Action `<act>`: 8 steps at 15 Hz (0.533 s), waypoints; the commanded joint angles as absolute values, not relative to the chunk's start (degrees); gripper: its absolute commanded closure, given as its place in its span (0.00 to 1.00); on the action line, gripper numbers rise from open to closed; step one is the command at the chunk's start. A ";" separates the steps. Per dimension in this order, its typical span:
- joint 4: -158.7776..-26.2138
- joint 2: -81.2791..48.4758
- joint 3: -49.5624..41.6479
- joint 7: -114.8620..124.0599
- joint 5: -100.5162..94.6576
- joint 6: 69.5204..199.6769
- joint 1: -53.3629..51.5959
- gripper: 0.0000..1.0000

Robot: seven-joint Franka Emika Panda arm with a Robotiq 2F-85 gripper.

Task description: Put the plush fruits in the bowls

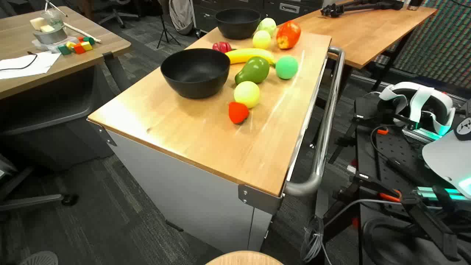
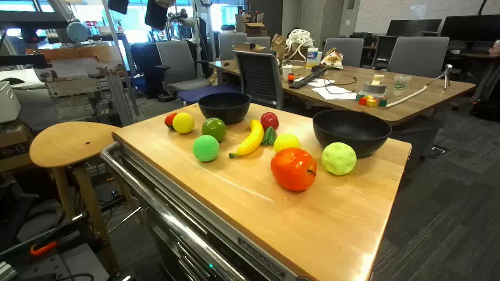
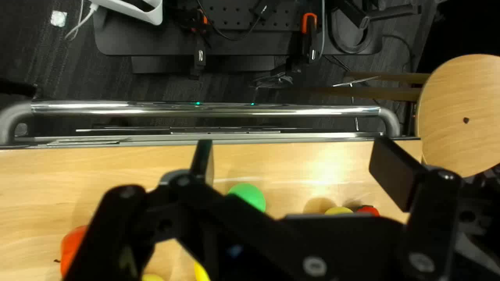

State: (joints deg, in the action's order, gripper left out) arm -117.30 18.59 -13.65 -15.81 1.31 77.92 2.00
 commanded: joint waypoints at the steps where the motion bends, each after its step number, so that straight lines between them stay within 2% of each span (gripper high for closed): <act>1: -117.03 18.40 -12.45 -16.20 1.59 77.82 3.46 0.00; 8: -116.69 18.55 -12.46 -16.21 1.59 77.81 3.45 0.00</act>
